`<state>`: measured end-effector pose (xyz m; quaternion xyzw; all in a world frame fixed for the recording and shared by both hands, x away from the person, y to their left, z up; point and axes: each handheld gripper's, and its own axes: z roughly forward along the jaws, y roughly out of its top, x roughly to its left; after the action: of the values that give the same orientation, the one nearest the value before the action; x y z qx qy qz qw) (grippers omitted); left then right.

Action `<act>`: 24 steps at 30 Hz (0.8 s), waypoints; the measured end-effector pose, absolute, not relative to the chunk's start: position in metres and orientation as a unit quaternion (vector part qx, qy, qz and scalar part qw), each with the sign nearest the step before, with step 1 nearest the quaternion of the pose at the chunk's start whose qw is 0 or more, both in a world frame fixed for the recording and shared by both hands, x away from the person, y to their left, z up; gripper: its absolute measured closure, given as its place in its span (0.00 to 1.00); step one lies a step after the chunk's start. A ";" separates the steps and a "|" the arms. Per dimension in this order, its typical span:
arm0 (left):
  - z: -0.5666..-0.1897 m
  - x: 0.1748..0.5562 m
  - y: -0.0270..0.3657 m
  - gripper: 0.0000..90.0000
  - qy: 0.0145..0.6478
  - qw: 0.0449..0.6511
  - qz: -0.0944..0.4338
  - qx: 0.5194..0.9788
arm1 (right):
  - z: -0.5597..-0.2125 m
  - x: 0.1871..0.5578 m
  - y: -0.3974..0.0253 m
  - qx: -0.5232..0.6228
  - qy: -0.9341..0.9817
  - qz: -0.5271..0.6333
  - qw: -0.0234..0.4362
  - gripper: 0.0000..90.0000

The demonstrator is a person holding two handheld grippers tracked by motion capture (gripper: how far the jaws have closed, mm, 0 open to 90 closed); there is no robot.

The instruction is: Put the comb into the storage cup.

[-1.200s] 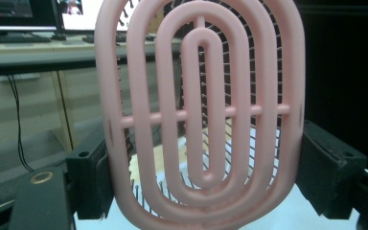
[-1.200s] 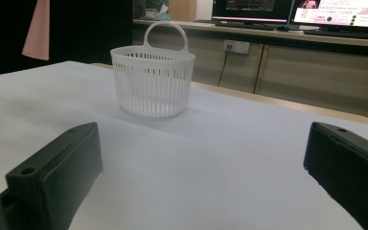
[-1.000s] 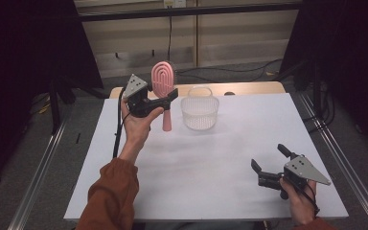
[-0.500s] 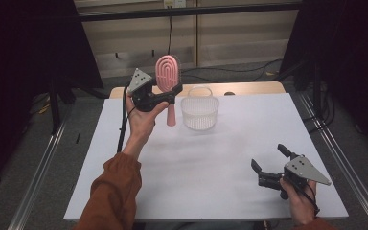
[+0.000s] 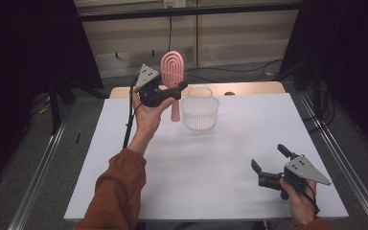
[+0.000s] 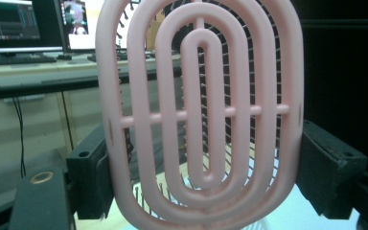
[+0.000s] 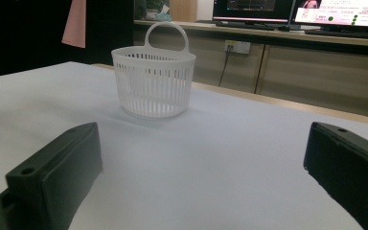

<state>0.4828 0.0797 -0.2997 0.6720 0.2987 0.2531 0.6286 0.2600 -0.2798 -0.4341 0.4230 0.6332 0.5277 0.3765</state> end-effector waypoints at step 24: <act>-0.287 0.501 0.062 0.22 0.301 0.629 0.273 0.663 | -0.434 0.260 -0.280 0.422 0.633 0.530 0.375 0.00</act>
<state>0.5013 0.0624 -0.2874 0.6633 0.3013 0.2725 0.6285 0.2599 -0.2796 -0.4341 0.4223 0.6326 0.5296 0.3754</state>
